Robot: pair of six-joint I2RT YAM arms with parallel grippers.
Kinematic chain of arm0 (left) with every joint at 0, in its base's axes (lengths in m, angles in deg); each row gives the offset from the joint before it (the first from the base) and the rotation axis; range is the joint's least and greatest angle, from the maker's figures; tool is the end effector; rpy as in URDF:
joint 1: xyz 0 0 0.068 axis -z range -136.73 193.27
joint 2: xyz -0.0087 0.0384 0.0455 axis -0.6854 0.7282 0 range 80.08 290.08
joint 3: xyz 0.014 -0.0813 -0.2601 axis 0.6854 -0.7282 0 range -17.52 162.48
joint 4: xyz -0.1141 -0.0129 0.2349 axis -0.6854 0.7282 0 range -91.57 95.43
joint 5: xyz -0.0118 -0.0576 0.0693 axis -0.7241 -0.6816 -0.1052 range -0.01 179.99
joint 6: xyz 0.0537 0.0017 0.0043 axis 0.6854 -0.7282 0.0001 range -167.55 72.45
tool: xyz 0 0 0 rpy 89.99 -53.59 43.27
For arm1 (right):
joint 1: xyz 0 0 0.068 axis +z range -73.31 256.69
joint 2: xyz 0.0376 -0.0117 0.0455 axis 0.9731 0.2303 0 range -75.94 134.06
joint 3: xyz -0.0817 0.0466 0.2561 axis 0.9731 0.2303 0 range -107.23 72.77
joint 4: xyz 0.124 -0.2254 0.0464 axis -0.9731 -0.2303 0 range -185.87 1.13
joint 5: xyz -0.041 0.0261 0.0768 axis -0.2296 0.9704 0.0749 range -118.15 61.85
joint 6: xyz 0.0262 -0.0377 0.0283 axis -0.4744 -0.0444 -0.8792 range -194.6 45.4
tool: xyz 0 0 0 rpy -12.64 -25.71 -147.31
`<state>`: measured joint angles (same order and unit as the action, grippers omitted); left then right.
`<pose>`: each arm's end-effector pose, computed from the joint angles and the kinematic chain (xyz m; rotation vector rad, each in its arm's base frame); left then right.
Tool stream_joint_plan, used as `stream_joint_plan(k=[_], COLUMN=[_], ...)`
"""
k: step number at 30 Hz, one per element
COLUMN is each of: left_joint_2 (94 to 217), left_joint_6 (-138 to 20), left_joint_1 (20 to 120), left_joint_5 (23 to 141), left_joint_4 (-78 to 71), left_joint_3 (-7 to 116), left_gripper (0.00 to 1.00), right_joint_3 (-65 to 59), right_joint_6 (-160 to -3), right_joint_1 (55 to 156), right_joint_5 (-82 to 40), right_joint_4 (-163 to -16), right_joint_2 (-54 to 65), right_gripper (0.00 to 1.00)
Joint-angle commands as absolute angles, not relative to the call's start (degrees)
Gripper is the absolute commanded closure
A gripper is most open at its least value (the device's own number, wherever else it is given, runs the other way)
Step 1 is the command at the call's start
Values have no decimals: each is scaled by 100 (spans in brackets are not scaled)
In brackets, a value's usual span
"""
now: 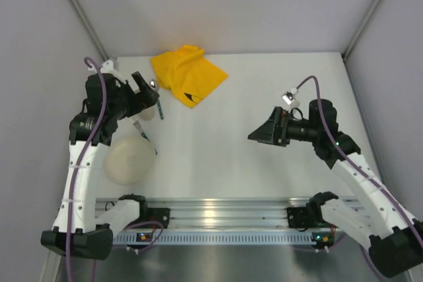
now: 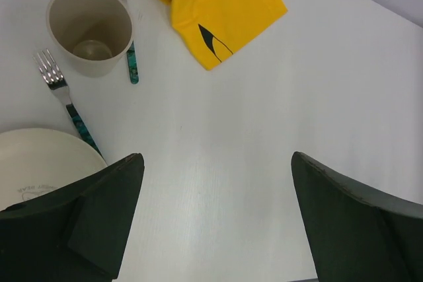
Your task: Set the dinner table for one person
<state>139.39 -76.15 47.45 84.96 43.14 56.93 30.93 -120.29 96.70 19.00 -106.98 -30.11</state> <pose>0.2005 -0.0177 0.4086 -0.3941 2.0775 -0.4365 0.1561 0.0846 0.3088 -0.1330 2.1533 1.5149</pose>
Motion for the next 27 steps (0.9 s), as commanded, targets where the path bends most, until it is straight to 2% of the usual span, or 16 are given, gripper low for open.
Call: stream_joint_plan(k=[1, 5, 12, 22, 27], left_joint_2=[14282, 14223, 14301, 14110, 13756], left_joint_6=[-7690, -7937, -7964, -7612, -7410], left_joint_1=[4766, 4923, 5179, 5179, 5179], left_joint_5=[8376, 8296, 9306, 9271, 9035], left_joint_4=[4931, 4994, 5626, 5126, 4582], left_joint_3=[6042, 6272, 7352, 6704, 6036], left_gripper=[2, 1, 1, 2, 2], right_joint_3=[2079, 1243, -631, -3627, -3946], right_joint_6=[-11155, -10880, -10694, -10166, -10588], right_joint_1=[9752, 9865, 10261, 10165, 10042], right_joint_5=[1220, 534, 129, -240, -214], right_joint_4=[-10791, -11057, -11506, -11822, -11559], right_joint_2=[-2304, -1042, 1114, 3408, 4464], right_gripper=[0, 0, 0, 0, 0])
